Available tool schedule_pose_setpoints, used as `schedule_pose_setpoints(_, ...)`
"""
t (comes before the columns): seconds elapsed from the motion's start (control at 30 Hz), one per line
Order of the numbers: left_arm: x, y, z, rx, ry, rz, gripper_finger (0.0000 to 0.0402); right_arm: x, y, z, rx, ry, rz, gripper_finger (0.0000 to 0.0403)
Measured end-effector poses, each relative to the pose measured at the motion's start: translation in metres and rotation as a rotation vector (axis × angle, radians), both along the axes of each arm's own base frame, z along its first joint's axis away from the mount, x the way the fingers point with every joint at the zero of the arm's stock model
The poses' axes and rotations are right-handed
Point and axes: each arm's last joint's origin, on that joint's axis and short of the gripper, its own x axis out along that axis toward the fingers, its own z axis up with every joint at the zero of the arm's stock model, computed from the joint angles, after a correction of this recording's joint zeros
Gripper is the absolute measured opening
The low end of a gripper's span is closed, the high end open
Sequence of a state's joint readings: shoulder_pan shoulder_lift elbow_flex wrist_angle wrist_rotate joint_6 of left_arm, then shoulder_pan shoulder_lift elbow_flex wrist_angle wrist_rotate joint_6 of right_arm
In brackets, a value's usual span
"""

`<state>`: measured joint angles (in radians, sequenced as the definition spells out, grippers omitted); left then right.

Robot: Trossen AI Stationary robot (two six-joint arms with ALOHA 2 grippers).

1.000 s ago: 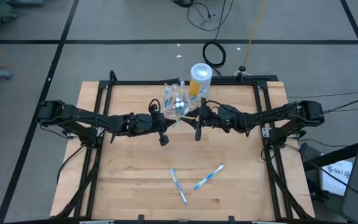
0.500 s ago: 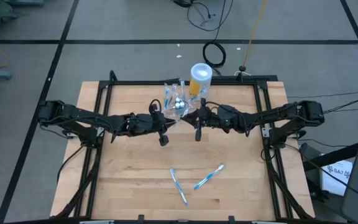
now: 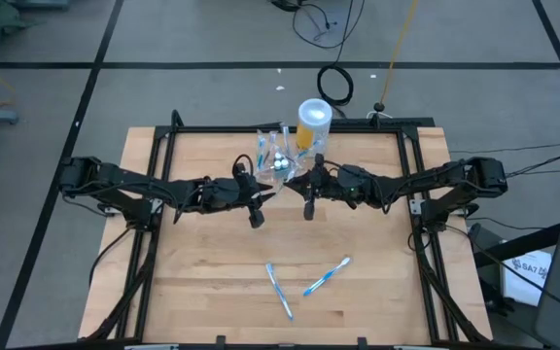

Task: Pick & Place toothbrushing station
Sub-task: Put the green toothbrush into the right section of the transparent organizer

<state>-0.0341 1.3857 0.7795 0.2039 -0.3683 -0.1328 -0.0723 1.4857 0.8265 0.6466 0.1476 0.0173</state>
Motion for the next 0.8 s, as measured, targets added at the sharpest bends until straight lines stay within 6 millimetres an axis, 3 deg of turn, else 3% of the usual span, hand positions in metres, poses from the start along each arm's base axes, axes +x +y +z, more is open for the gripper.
schedule_pose_setpoints(0.13,-0.001,0.0,-0.001,-0.009,0.011,0.004,0.0104,-0.004,-0.006,-0.006,-0.037,0.102,-0.112,0.0014)
schedule_pose_setpoints(0.33,-0.003,0.0,-0.006,-0.053,0.045,0.025,0.0104,-0.023,-0.014,0.006,-0.044,0.171,-0.242,0.0014)
schedule_pose_setpoints(0.5,-0.003,0.0,-0.007,-0.107,0.034,0.05,0.0104,-0.032,-0.013,0.02,-0.048,0.14,-0.248,0.0016)
schedule_pose_setpoints(0.8,-0.005,0.0,-0.01,-0.238,0.023,0.115,0.0104,-0.034,-0.023,0.025,-0.162,0.133,-0.32,0.0018)
